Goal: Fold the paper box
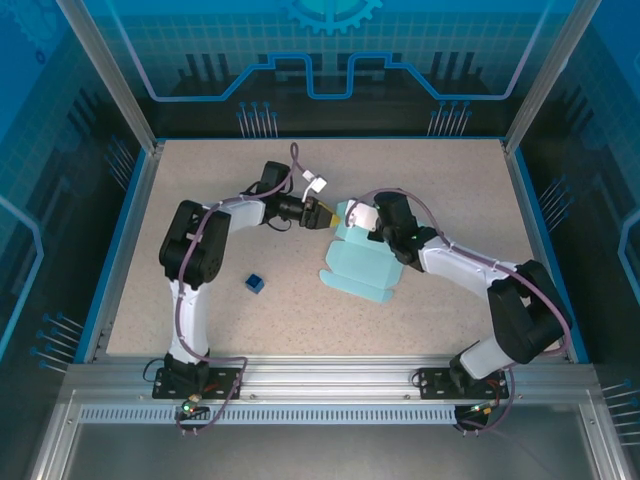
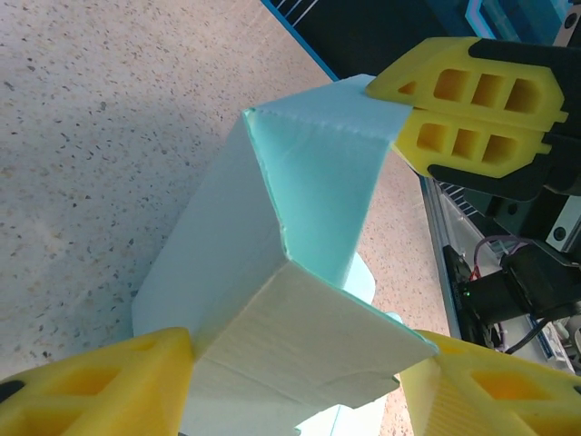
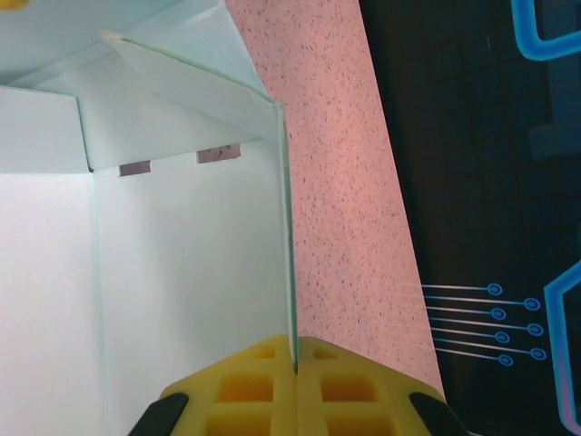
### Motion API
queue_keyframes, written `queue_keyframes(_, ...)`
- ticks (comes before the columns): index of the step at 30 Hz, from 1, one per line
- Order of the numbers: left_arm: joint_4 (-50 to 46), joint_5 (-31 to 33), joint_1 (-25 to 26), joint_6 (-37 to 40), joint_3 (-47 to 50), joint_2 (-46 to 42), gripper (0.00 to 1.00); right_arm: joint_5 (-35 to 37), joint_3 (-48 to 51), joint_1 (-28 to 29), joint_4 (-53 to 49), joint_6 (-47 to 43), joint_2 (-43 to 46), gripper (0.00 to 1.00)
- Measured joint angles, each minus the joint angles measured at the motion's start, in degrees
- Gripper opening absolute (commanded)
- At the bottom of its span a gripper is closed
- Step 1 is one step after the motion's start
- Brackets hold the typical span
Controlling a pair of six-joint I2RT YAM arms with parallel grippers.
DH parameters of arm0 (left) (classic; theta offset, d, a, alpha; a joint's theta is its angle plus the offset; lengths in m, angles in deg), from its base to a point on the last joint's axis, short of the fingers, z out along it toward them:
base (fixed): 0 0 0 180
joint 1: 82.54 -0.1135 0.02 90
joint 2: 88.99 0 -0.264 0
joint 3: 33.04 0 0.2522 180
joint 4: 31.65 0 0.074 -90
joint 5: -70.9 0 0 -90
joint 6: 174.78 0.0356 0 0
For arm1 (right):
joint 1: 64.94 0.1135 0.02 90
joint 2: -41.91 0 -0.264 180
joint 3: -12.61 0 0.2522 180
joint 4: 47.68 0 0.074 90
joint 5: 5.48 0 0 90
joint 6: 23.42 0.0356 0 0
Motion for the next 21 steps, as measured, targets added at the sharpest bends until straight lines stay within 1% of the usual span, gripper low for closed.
queue_keyframes(3, 1.2, 1.2, -0.7, -1.4, 1.6, -0.9, 0.66, -0.7, -1.1, 0.0, -0.1, -0.4, -1.4, 0.00)
queue_keyframes(6, 2.7, 3.9, -1.4, -2.0, 3.9, -2.3, 0.69, -1.9, -2.2, 0.0, -0.5, -0.3, -1.9, 0.00)
queue_keyframes(11, 4.3, 9.1, -2.0, -1.3, 7.0, -5.6, 0.73, -3.9, -3.7, 0.0, -1.7, -0.1, -1.9, 0.00)
queue_keyframes(14, 5.4, 10.3, -1.8, -0.8, 7.1, -6.6, 0.74, -4.5, -3.8, 0.0, -2.6, 0.2, -1.9, 0.00)
queue_keyframes(17, 5.5, 10.7, -1.3, 0.4, 7.0, -7.3, 0.73, -5.4, -4.7, 0.0, -4.1, 0.7, -2.0, 0.00)
queue_keyframes(21, 2.2, 11.7, 0.2, 3.5, 5.4, -7.4, 0.69, -6.1, -5.6, 0.0, -4.8, 1.3, -2.0, 0.00)
